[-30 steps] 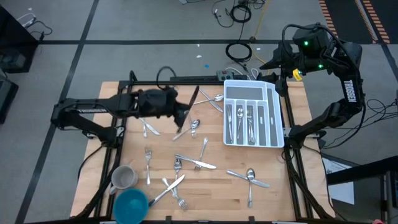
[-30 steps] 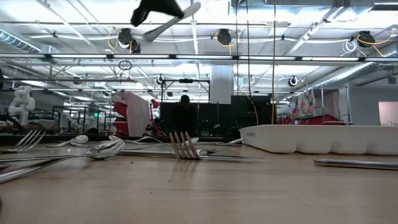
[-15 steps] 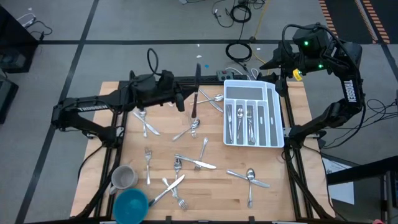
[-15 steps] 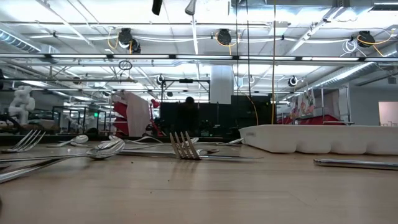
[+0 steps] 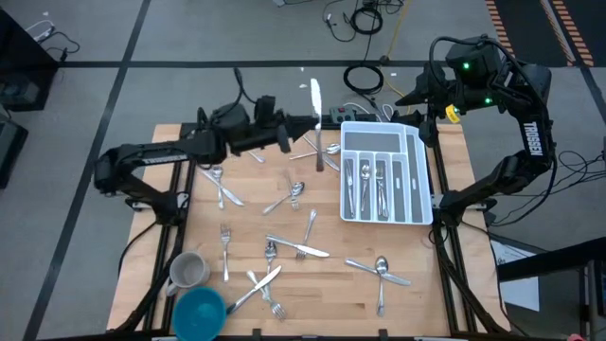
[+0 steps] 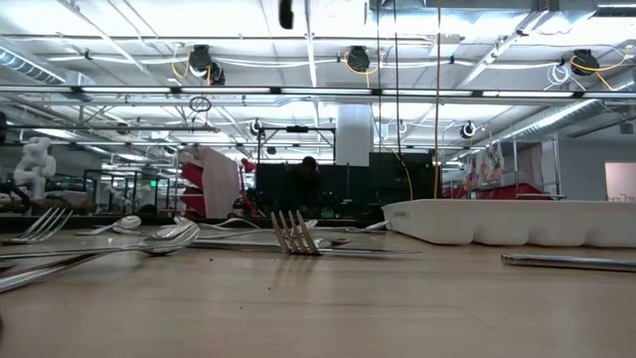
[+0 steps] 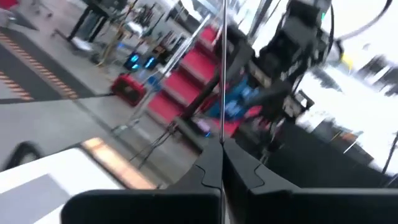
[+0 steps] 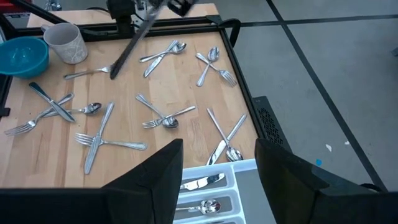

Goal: Sort silverware
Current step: Put the table knife into the silverware tray

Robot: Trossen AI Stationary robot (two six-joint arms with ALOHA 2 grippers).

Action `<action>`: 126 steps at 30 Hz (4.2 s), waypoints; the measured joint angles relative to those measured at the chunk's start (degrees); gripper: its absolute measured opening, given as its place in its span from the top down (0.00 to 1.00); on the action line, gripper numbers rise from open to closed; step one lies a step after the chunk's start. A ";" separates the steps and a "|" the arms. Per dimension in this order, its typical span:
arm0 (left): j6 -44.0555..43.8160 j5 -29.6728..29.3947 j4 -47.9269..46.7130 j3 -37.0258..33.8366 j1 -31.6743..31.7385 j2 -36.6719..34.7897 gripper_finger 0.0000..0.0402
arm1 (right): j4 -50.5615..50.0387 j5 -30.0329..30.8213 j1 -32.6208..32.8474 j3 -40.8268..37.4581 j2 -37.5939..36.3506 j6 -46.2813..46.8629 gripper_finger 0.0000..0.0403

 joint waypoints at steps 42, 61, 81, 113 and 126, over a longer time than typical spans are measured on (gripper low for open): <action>-25.19 7.40 19.02 3.24 4.99 35.92 1.00 | -0.28 0.00 0.02 0.00 0.00 -0.12 0.52; -25.32 4.56 14.54 3.26 1.22 43.30 1.00 | -0.57 0.00 0.02 0.00 0.00 -0.77 0.52; -29.54 2.36 8.22 3.23 1.21 44.37 1.00 | -0.57 -0.01 0.00 0.00 0.00 -2.21 0.52; -31.13 3.34 4.79 3.30 -1.18 44.24 0.99 | -0.57 -0.02 0.01 0.00 0.00 -5.06 0.52; -30.72 3.39 4.54 3.30 -1.21 44.24 0.93 | -0.57 -0.02 0.02 0.00 0.00 -5.07 0.52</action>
